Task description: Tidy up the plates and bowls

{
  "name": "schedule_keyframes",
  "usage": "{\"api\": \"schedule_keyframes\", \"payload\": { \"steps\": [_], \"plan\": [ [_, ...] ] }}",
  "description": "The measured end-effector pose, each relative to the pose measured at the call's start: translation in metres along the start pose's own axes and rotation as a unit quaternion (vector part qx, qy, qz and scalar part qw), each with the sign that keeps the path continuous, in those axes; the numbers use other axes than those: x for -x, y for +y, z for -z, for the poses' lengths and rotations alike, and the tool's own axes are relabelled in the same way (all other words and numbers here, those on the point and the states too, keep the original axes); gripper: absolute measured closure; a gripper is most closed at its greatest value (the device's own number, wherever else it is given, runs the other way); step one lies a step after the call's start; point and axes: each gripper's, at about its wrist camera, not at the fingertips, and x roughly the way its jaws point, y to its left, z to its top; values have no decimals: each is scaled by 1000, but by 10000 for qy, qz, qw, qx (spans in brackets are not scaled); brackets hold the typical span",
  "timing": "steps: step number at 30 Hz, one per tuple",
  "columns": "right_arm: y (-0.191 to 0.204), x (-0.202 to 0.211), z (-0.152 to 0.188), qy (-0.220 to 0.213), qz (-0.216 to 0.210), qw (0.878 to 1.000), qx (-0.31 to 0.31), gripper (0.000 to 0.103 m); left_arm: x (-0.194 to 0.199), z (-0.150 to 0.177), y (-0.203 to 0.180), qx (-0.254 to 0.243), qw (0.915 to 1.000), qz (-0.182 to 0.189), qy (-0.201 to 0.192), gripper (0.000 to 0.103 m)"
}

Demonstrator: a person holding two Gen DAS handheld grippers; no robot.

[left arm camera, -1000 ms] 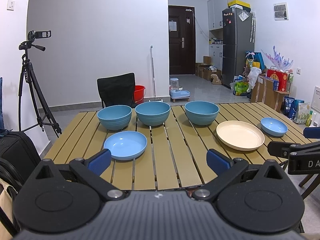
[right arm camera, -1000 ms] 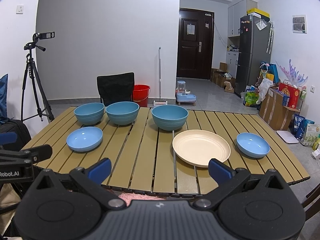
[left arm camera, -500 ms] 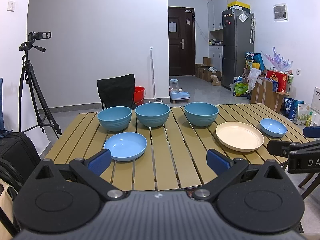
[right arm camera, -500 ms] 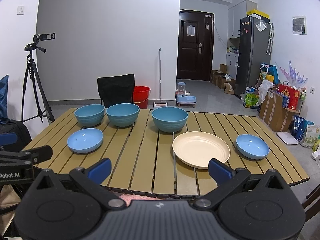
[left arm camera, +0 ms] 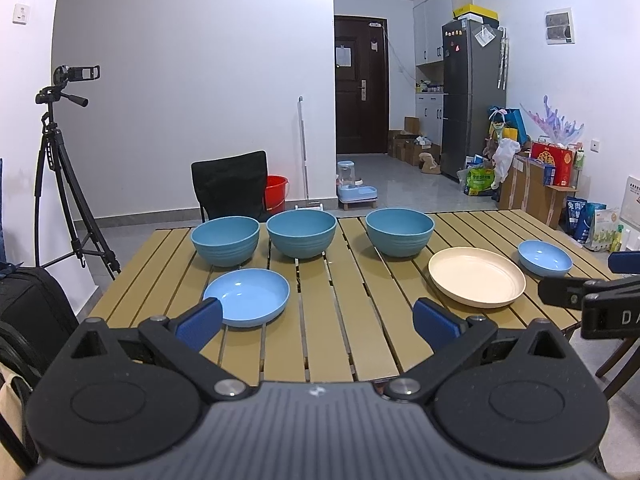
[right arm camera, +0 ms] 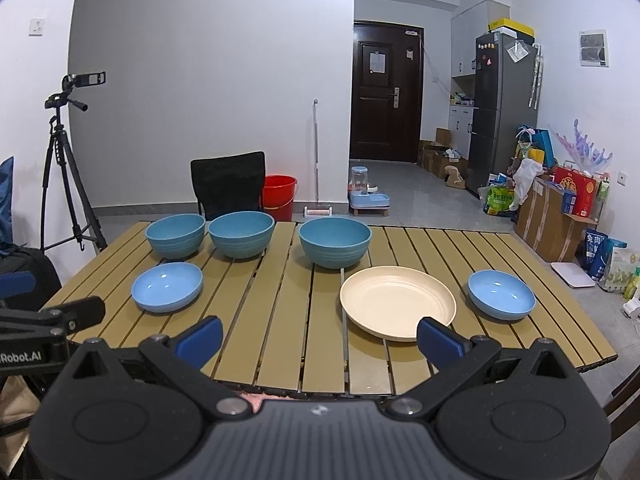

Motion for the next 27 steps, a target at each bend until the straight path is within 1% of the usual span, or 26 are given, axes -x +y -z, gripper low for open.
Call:
{"api": "schedule_keyframes", "payload": {
  "steps": [6,19,27],
  "plan": [
    [-9,-4,-5,0,89,9999,-70,0,-13,-6,-4,-1,10000,80,48,0],
    [-38,-35,-10,212,320,9988,-289,0,-46,-19,-18,-46,9996,278,102,0],
    [-61,-59,-16,316,455,9974,-458,0,-72,-27,-36,-122,9989,412,211,0]
  ]
}}
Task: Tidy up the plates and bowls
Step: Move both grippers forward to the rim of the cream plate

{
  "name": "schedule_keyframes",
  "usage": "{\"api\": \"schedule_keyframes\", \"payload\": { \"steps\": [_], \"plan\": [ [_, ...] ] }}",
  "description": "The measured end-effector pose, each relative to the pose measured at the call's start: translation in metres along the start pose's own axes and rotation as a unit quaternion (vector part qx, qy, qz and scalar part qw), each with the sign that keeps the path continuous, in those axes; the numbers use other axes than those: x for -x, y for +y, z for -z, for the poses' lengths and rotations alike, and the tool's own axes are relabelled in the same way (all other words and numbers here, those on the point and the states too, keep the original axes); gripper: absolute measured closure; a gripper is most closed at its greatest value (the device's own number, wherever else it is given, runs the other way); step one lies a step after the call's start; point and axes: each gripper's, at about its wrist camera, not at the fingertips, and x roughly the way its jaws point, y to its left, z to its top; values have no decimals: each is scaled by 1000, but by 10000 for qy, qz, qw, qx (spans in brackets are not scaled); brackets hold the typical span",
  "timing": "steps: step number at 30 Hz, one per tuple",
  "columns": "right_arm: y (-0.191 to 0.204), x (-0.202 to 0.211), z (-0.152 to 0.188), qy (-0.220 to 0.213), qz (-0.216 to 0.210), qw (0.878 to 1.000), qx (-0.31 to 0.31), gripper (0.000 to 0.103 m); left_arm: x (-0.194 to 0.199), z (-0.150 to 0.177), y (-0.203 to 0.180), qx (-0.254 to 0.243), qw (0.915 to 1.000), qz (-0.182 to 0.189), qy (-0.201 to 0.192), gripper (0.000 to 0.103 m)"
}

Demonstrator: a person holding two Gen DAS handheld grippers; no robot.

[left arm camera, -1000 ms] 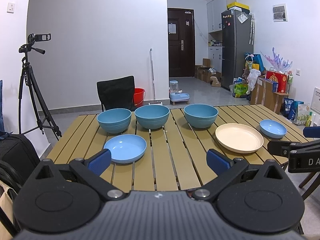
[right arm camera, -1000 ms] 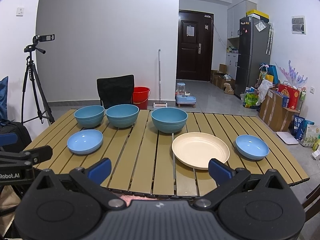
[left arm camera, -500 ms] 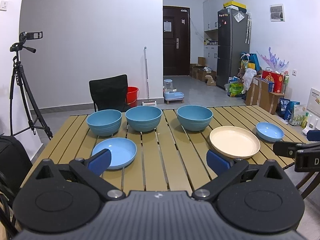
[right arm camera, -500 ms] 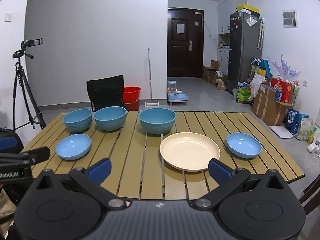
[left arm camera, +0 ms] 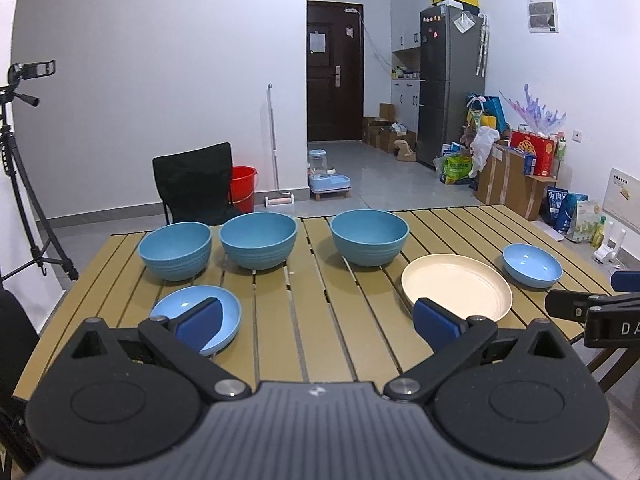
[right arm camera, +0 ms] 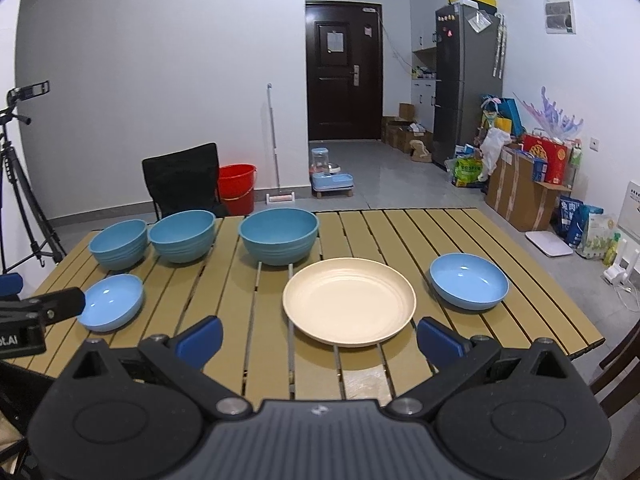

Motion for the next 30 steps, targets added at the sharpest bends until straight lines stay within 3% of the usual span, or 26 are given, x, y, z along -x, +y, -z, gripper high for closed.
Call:
{"api": "schedule_keyframes", "payload": {
  "steps": [30],
  "plan": [
    [-80,-128,-24,885,-28,9944,-570,0,-138,-39,-53,-25,9954,246,922,0]
  ]
}}
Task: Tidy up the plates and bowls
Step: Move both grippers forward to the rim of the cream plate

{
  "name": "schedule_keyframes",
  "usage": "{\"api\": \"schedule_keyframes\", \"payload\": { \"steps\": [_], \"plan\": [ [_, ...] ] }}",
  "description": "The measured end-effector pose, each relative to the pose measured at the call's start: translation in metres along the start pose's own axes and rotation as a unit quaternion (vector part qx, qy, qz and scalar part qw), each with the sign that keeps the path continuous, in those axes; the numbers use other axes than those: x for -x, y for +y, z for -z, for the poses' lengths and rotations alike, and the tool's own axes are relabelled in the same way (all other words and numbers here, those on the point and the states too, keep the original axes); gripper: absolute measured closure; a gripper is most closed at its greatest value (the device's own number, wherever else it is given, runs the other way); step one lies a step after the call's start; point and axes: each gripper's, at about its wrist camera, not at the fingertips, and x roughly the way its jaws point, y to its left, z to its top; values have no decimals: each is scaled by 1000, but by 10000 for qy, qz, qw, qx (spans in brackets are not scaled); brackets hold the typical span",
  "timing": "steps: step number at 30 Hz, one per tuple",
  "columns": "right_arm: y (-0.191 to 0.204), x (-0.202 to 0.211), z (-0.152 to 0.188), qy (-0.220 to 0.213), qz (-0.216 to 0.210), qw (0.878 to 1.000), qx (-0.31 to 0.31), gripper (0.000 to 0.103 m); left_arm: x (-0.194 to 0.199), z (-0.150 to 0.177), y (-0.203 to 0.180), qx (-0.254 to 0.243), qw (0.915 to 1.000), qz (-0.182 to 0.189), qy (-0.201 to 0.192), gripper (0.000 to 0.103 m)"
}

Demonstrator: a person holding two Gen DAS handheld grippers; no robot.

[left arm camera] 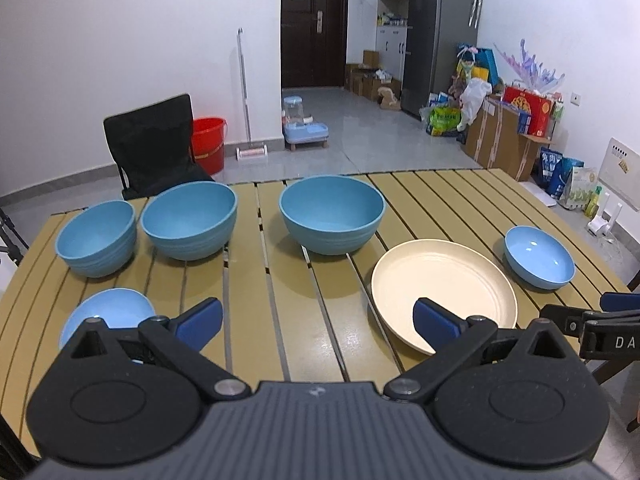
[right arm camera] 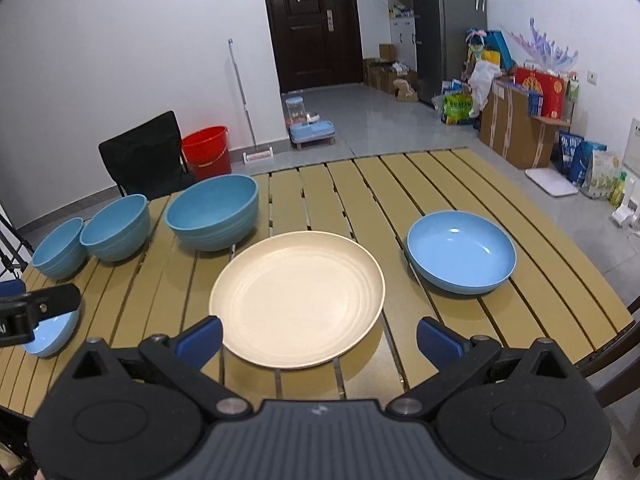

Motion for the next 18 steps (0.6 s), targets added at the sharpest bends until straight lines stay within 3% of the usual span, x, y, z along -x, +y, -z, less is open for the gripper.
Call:
{"api": "schedule_keyframes", "payload": {
  "steps": [18],
  "plan": [
    [-38,-85,-27,586,-36,9975,-389,0,-100,-27,-17,134,9958,138,898,0]
  ]
}}
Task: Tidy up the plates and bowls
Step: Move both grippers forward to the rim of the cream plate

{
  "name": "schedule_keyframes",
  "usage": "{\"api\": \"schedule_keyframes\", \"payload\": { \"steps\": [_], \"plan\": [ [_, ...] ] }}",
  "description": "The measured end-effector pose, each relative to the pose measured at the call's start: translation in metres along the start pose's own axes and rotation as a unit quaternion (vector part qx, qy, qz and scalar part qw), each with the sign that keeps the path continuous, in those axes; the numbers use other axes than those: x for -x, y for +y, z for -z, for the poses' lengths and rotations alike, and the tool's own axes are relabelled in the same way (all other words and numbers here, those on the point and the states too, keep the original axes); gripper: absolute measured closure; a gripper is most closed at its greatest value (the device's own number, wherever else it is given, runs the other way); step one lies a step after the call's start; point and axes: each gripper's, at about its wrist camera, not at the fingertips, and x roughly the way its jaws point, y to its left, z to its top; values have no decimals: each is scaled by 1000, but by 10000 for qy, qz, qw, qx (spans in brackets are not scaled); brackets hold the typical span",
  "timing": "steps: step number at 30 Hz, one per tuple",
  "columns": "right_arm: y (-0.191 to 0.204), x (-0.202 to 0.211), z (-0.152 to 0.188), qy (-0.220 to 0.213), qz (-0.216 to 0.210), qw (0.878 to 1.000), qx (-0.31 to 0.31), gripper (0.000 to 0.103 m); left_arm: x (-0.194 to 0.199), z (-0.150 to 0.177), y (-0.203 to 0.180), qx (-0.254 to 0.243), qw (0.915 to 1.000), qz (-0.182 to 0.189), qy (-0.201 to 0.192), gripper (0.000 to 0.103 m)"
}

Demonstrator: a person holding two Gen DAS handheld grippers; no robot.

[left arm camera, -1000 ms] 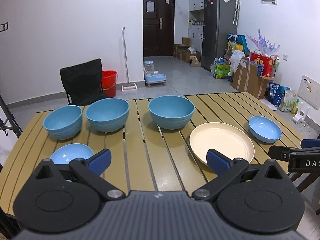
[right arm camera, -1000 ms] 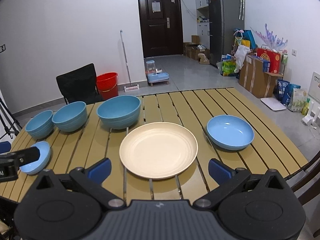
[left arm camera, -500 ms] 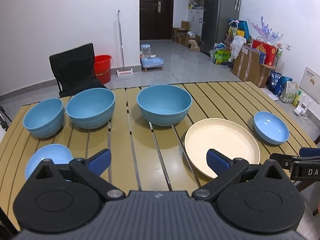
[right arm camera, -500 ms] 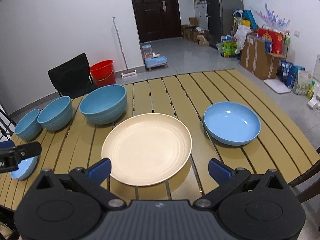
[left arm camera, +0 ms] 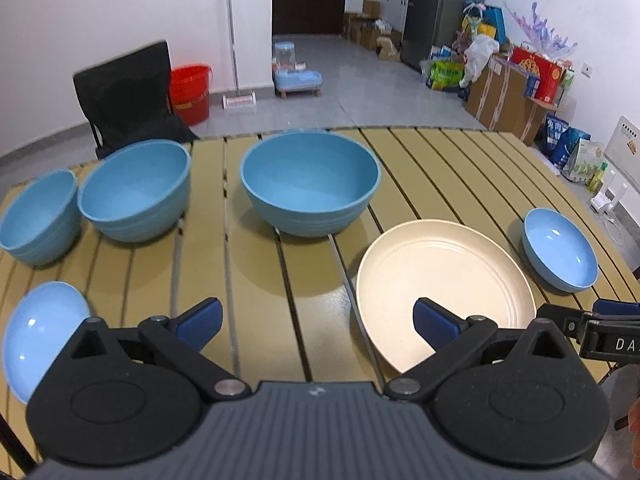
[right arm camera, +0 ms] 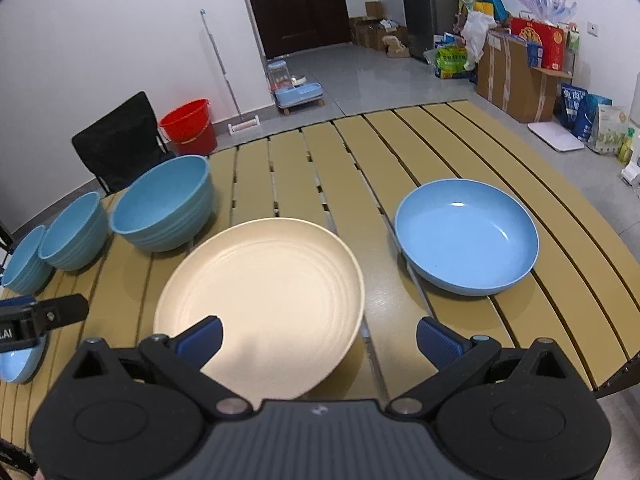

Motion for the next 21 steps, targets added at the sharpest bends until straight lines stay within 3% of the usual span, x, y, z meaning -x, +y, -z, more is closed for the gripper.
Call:
{"api": "schedule_keyframes", "payload": {
  "steps": [5,14,21],
  "plan": [
    [-16,-21,-8,173,-88,9996,-192,0,-30,-9,-1,139,9988,111,465,0],
    [-39,-49,-19,426,-309,9981,-324,8,-64,-17,-11,140,9971,69,747,0],
    [-48,-66,-28,626,-467,9961,-405,27,-83,-21,-14,321,9944,187,994,1]
  ]
}}
